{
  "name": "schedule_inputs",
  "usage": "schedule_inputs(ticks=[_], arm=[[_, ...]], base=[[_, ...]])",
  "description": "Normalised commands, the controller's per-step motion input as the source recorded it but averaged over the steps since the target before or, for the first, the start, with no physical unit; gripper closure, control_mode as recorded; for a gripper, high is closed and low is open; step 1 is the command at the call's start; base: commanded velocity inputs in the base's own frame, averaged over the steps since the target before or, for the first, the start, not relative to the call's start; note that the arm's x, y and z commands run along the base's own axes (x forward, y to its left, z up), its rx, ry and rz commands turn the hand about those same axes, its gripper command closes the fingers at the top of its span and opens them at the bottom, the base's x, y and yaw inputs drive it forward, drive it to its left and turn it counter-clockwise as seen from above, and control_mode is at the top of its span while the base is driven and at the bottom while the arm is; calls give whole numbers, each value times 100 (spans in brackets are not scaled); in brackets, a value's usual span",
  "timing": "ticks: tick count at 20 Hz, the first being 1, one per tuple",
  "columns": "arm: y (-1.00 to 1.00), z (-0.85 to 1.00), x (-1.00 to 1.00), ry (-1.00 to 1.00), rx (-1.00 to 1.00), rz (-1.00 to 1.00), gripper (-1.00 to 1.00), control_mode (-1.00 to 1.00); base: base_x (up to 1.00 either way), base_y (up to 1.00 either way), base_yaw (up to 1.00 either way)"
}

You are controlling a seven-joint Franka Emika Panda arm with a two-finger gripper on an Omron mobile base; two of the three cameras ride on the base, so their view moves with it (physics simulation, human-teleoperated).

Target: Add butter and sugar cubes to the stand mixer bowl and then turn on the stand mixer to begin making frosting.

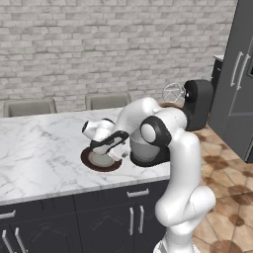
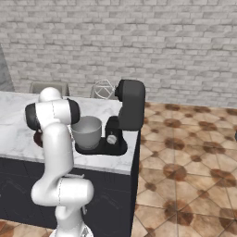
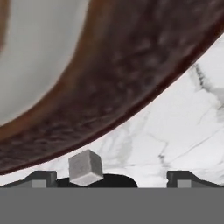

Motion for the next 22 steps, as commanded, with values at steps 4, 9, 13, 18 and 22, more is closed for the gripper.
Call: schedule_inputs(ticks=[4, 9, 13, 18, 22], arm=[[-16, -11, 0, 5, 0, 0, -100, -100], [-8, -24, 0, 9, 0, 0, -100, -100], [0, -28, 2, 10, 0, 0, -100, -100], [0, -34, 6, 12, 0, 0, -100, -100], [4, -38, 0, 10, 0, 0, 100, -100]], base=[[0, 0, 0], [0, 0, 0], [0, 0, 0], [0, 0, 0], [0, 0, 0]])
